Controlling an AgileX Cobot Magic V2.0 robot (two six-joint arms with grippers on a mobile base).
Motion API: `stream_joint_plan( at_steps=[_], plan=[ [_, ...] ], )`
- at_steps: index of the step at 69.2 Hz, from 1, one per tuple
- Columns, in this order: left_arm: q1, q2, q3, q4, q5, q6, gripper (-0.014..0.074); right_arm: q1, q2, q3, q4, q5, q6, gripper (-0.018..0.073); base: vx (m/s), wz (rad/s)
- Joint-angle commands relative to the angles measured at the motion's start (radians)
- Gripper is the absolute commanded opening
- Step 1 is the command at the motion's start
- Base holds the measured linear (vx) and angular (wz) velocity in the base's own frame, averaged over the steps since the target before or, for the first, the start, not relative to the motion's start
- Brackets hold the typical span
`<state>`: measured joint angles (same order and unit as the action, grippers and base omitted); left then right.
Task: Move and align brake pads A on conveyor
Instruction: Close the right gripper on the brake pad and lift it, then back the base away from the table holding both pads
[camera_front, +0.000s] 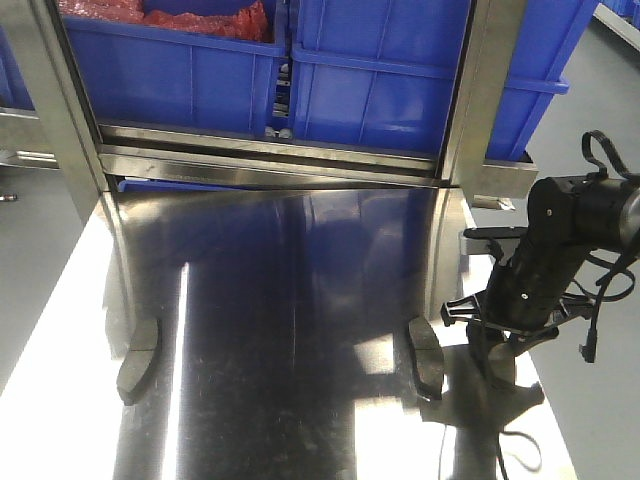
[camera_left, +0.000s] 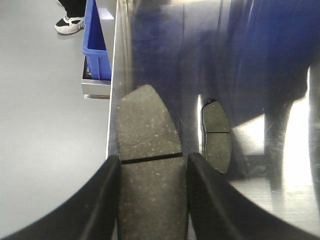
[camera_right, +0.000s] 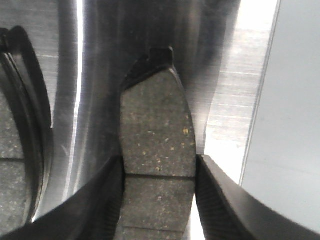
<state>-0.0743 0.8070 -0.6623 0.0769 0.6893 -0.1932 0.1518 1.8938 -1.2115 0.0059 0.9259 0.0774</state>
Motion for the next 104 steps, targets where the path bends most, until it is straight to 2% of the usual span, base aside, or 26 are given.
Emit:
stream_joint_plan(
  at_steps=[1,29,38,53,71,104],
  plan=[
    [-0.007,-0.008,-0.027,0.003,-0.073,-0.002,0.0162,-0.002,-0.058,-0.023,0.004,-0.005,-0.012,0.0072,0.00,0.00],
    [-0.007,-0.008,-0.027,0.003,-0.073,-0.002,0.0162,-0.002,-0.202,-0.022,0.005,-0.009,-0.012,0.0063,0.00,0.00],
    [-0.007,-0.008,-0.027,0.003,-0.073,-0.002,0.0162,-0.002,-0.311,0.019,0.025,-0.077,-0.011,0.0064,0.00,0.00],
    [-0.007,-0.008,-0.027,0.003,-0.073,-0.002,0.0162,-0.002,-0.517,0.184,0.037,-0.254,-0.012,0.0066,0.00,0.00],
    [-0.007,-0.008,-0.027,0.003,-0.073,-0.002,0.0162,-0.002,-0.719,0.343,0.030,-0.371,-0.012,0.0067,0.00,0.00],
    [-0.007,-0.008,-0.027,0.003,-0.073,-0.002,0.0162,-0.002,-0.791,0.377,0.030,-0.415,-0.012,0.0067,0.00,0.00]
  ],
)
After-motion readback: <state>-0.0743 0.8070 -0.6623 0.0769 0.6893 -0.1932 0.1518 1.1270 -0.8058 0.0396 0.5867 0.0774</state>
